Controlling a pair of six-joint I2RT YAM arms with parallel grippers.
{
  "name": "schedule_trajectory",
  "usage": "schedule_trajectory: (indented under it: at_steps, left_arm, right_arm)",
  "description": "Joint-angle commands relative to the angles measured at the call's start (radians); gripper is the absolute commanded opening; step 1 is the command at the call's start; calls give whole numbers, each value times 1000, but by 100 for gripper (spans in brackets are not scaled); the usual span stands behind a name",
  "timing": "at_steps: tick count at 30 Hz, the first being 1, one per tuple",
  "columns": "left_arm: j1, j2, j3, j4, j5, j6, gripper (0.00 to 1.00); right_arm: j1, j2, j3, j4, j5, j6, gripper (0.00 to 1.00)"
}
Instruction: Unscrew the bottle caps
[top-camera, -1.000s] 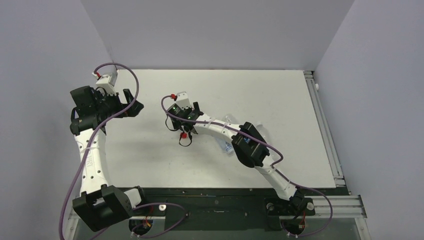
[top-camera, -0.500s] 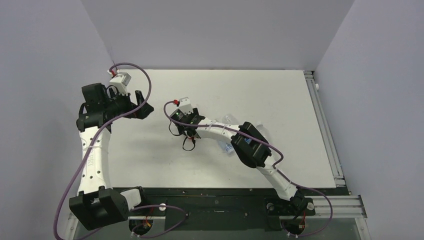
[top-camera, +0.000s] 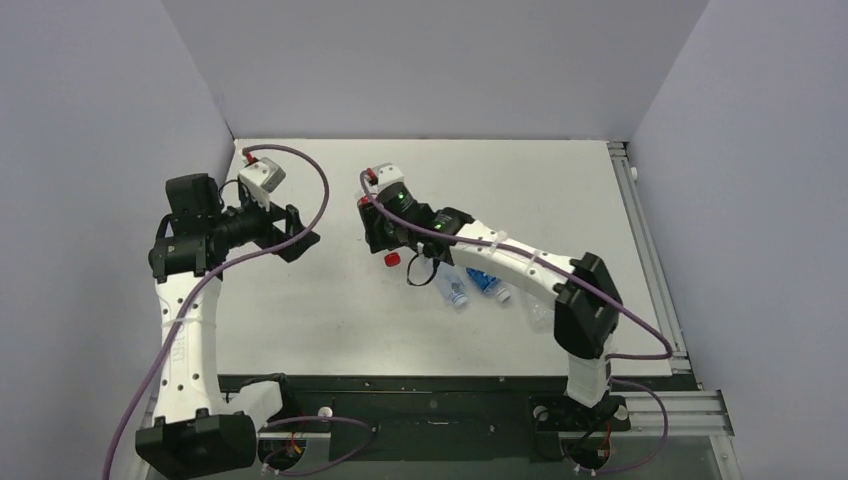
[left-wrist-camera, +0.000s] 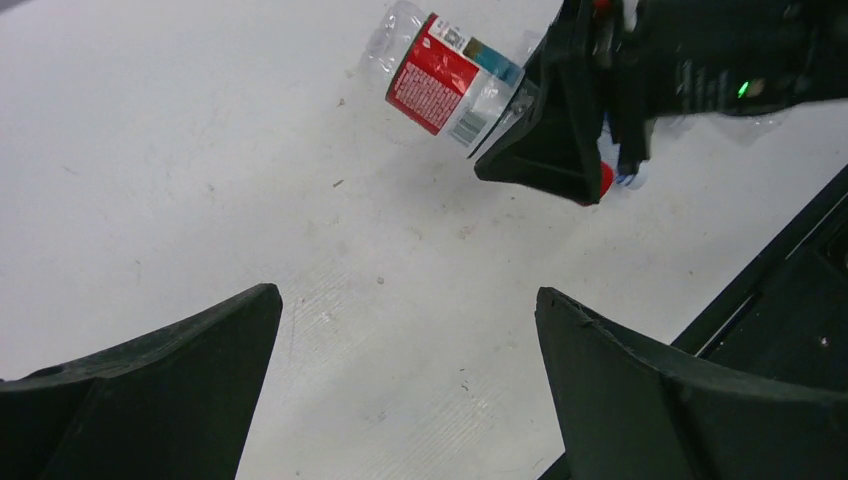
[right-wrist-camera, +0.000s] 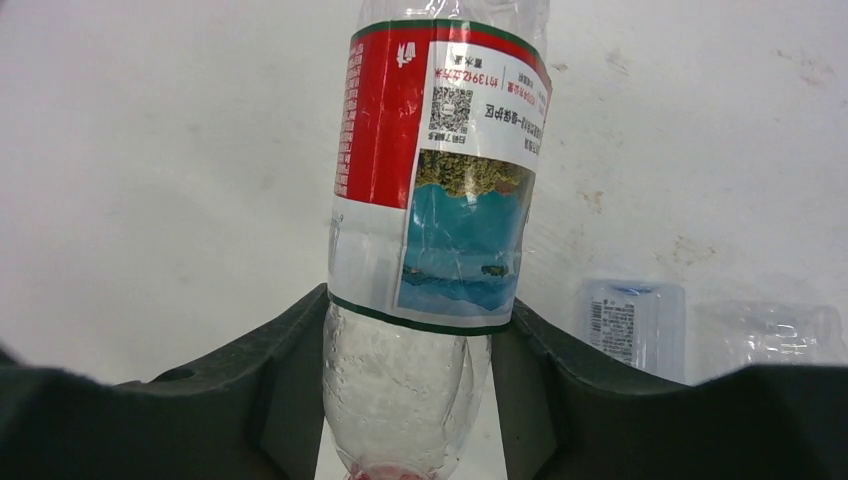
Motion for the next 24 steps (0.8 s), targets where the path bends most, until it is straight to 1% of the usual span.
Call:
schedule_trajectory:
  at_steps: [1,2,3,4,5,6,7,8,9,10,11,12,13,14,15,16,17,18,19,20,23,24]
  left_arm:
    - [-5,-129,-4,1,175,181,96]
    - [-4,-175,-33,23,194,194,96]
    - [-4,-198,-49,82,224,204,97]
    - [-5,-248,-84,118,251,202,97]
    - [-6,-273,-104,208,263,190,97]
    - [-7,-316,-143,254,282,180,97]
    - [-17,-336,-166,358,288,159,97]
    - [-31,-374,-209,409,295,155,97]
    - [-42,-392,-230,509,295,153,97]
    - [-66,-428,-272,556,289,155,97]
    - [-78,-458,-291,625,288,187,97]
    - [-106,-471,-324,642,290,218,97]
    - [-119,-490,-333,628,290,322,97]
    - [-152,-496,-339,604,285,385,97]
    - [-181,-502,-337,531,279,531,97]
    - [-227,-503,-329,492,254,603,97]
    - [-251,-503,-324,411,238,748,97]
    - [-298,-503,-313,368,203,822,97]
    - [-319,-503,-309,309,187,928,97]
    - [-355,-502,-303,297,149,961,97]
    - [-407,-499,-297,281,109,1013,97]
    - [-427,-496,-292,261,91,1057,97]
  right_arm:
    - [-46,-170,-46,40,-389,20,38]
    - [-69,-196,-56,39,-439,48,38]
    - [-80,-206,-56,38,-545,63,38]
    - [-98,-221,-52,31,-596,89,38]
    - [-105,-226,-34,8,-679,102,38]
    - [-112,-231,-20,-10,-713,103,38]
    - [-113,-231,18,-58,-764,98,39]
    - [-113,-230,39,-85,-785,95,39]
    - [-112,-227,79,-137,-822,89,41]
    - [-107,-225,97,-162,-834,87,42]
    - [-104,-223,130,-205,-852,87,42]
    - [-102,-219,144,-223,-862,87,43]
    - [-98,-217,168,-260,-880,88,43]
    - [-95,-218,176,-272,-888,90,43]
    - [-89,-219,188,-291,-901,91,43]
    - [-84,-220,193,-300,-906,91,44]
    - [-78,-220,203,-317,-914,92,44]
    - [-74,-218,208,-326,-916,91,44]
    - [-67,-216,222,-353,-919,84,44]
    - [-65,-209,229,-385,-918,78,44]
    - [-49,-194,270,-444,-902,46,45]
    - [-45,-194,274,-454,-899,45,45]
